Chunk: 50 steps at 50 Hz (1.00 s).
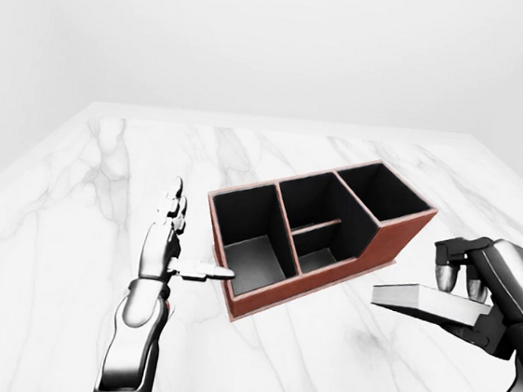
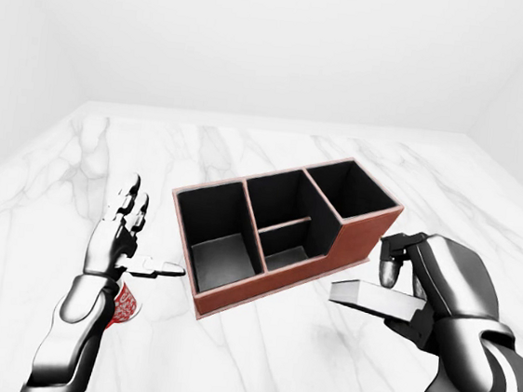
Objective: Pick up the book and place it in the back compartment of the caddy.
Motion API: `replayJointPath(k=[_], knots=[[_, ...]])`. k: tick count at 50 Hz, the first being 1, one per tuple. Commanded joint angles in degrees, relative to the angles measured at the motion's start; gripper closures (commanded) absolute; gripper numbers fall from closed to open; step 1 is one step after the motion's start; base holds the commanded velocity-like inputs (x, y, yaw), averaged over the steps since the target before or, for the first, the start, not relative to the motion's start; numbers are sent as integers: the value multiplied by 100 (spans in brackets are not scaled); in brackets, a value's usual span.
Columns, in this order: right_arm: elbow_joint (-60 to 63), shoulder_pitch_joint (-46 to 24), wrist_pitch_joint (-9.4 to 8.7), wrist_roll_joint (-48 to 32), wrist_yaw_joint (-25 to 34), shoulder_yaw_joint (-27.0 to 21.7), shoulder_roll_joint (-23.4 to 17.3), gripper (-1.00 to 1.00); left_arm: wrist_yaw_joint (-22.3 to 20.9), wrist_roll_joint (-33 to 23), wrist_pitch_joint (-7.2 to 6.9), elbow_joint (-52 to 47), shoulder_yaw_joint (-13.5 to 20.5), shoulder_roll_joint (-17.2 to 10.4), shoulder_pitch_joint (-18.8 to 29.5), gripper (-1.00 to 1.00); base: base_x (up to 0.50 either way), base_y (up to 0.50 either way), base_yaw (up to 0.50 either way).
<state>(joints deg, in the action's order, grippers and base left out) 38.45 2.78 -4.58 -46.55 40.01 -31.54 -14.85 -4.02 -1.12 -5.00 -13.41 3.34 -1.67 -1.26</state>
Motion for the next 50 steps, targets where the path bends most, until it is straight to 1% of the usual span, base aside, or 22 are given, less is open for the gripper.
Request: replayJointPath(k=[1,7,17,26,50], knots=[[284,-200,-42,-192,-1,233,-23,100,-1,-6,0,13,-10,3,-9,-100,0,0,0],[326,-180,46,-284,-1,369,38,100,1,-13,0,36,-22,9,-18,-100,0,0,0],[452,-395,-42,-449,-1,619,11,100,4,-11,0,32,-25,10,-15,-100,0,0,0],[563,-539,-42,-565,-1,831,5,100,5,-16,0,-10,-34,13,-38,-100,0,0,0],[896,-859,-42,-705,-1,1192,15,100,13,-38,0,71,-51,19,-31,-100,0,0,0]])
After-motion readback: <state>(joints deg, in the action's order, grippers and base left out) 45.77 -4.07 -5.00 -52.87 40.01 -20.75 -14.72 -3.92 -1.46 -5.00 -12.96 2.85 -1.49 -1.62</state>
